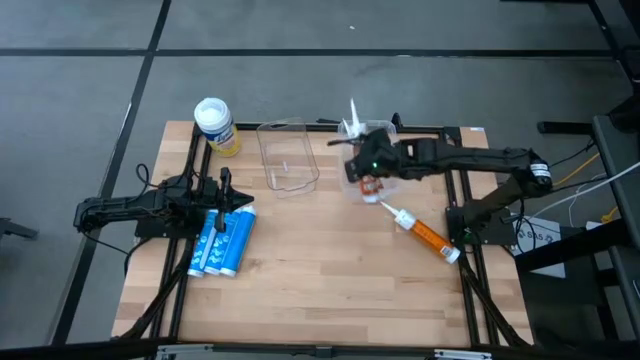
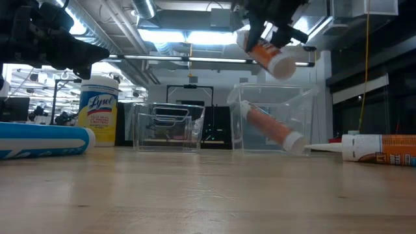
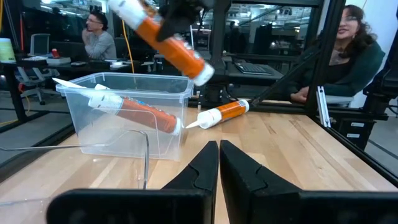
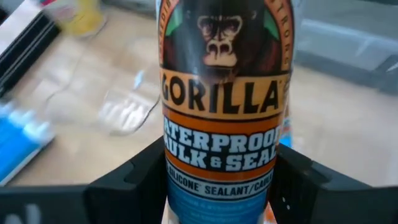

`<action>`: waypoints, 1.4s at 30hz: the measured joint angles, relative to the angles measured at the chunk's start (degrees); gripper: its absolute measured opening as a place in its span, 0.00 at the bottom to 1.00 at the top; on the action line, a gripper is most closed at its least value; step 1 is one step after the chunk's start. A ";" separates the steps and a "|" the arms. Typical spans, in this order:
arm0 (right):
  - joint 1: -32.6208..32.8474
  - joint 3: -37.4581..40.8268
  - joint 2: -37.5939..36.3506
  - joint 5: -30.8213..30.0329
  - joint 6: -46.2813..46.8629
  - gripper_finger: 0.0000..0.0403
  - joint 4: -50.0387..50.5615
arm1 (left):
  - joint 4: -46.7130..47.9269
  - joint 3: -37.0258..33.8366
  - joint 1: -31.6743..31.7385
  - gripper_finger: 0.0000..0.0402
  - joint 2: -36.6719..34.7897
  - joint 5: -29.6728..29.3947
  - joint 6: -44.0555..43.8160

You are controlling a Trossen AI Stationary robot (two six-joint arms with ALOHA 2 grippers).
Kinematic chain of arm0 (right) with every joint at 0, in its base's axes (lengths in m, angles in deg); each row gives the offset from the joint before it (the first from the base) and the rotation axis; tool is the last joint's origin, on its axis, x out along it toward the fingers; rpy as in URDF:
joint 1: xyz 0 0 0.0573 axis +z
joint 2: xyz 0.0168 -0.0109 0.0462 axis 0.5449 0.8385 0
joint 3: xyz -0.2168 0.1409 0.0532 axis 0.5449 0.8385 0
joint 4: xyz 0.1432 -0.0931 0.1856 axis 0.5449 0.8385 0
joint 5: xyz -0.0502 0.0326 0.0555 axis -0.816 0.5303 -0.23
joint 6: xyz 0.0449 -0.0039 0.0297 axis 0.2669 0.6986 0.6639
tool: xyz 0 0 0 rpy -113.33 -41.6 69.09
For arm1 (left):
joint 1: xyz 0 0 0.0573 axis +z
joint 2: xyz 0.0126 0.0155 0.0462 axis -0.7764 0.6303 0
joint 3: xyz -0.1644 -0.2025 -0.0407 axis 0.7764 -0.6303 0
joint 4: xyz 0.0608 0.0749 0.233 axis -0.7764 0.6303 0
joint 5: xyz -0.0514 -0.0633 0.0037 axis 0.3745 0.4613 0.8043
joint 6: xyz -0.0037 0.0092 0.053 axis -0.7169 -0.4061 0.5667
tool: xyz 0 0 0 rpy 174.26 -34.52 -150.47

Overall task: Pick & place silicon tubes, Sealant and Lysol wipes
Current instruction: Put the right orange sealant into the right transparent bin

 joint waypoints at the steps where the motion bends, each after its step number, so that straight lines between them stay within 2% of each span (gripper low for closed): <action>1: -0.84 0.00 0.47 -0.63 0.03 0.53 -0.21 | 0.00 0.00 0.00 0.03 0.02 0.00 0.00; 7: -3.86 -0.04 3.64 -1.42 -3.27 0.53 -5.49 | 0.00 0.00 -0.01 0.04 0.02 0.00 0.00; 13: -4.82 -0.09 4.57 1.00 -3.38 0.53 -11.15 | 0.00 0.00 -0.02 0.03 0.00 0.00 0.00; 19: -4.69 -4.37 4.25 0.31 -4.76 0.53 -11.27 | 0.00 0.00 -0.02 0.04 0.01 0.00 0.00; 25: -7.76 -5.31 4.37 -2.09 -6.49 0.53 -10.16 | 0.00 0.00 -0.02 0.03 0.00 0.00 0.00; 30: -10.25 -5.31 7.03 -3.87 -7.57 0.53 -8.77 | 0.00 0.00 0.00 0.03 0.01 0.00 0.00; 42: -11.99 -5.31 14.54 -2.74 -8.91 0.53 -11.53 | 0.00 0.00 -0.02 0.03 0.02 0.00 0.00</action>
